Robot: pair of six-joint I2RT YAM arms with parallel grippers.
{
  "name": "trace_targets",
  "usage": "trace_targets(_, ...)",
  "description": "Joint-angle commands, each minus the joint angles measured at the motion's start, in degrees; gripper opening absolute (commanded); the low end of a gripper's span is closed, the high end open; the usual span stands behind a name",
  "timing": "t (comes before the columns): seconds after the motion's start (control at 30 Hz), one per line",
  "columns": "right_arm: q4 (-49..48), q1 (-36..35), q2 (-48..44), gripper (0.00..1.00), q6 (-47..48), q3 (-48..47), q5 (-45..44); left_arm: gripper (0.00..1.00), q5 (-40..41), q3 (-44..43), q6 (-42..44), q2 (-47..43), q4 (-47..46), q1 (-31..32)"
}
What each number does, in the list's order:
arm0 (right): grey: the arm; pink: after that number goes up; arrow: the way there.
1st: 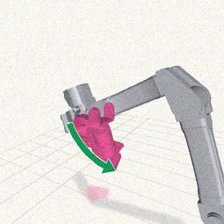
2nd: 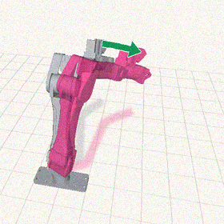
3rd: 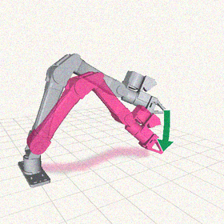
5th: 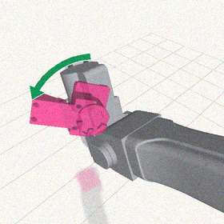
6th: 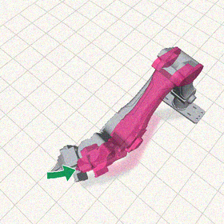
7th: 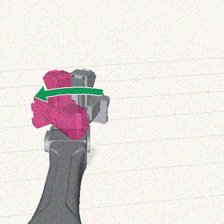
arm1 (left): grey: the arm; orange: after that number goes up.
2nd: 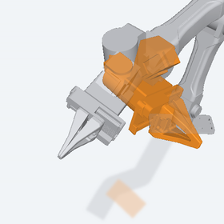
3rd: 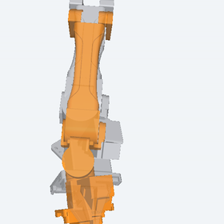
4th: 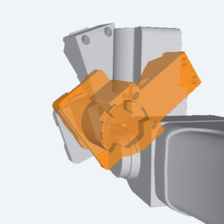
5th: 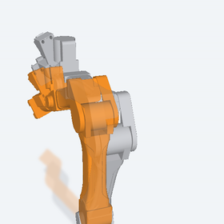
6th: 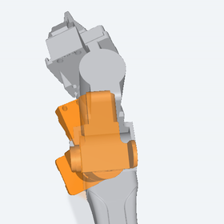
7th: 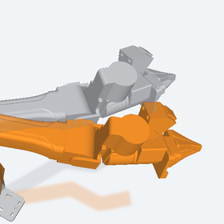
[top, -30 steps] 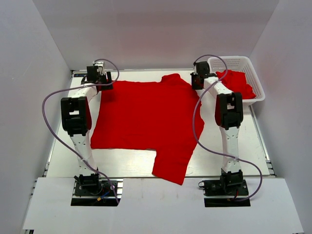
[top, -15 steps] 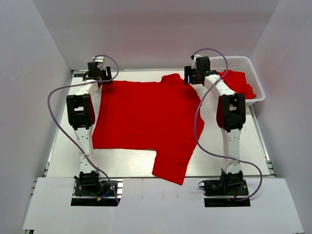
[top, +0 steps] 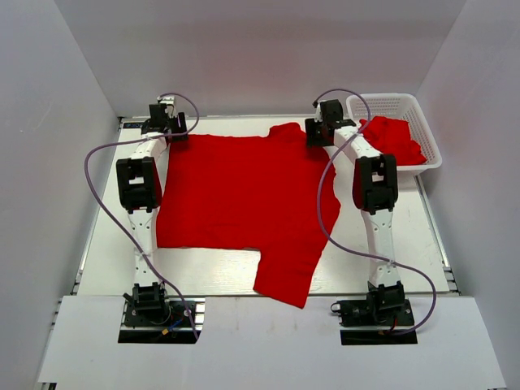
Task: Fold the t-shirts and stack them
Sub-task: Flatten out the tshirt
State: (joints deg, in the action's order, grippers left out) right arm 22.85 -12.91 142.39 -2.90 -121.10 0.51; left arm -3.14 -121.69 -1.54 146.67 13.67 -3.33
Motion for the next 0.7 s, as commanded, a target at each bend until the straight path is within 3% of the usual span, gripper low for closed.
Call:
trace_targets(0.0,2.9,-0.01,1.75,0.6,0.79,-4.49,-3.06,0.77,-0.64,-1.8,-0.48,-0.08,1.18,-0.18)
trace_targets(0.13,4.12,-0.36,2.72,0.36,0.96,-6.42,-5.17,0.61,-1.96,-1.8,-1.01,0.55,1.8,-0.18)
trace_targets(0.17,4.74,-0.19,3.07,0.18,0.79,-6.78,-5.52,0.57,-2.57,-1.19,-1.01,0.55,1.8,-0.18)
trace_targets(0.23,5.01,0.16,2.98,0.02,0.35,-7.13,-7.44,0.51,-2.58,-1.18,-1.01,0.55,1.28,0.43)
trace_targets(0.5,1.32,2.35,1.14,0.0,-0.09,-6.52,-9.05,0.34,-3.63,-1.71,-0.48,1.07,0.22,0.43)
trace_targets(0.67,-1.13,3.06,1.4,0.0,-0.8,-8.54,-5.79,0.33,-3.63,-1.71,-1.01,1.07,-0.4,0.43)
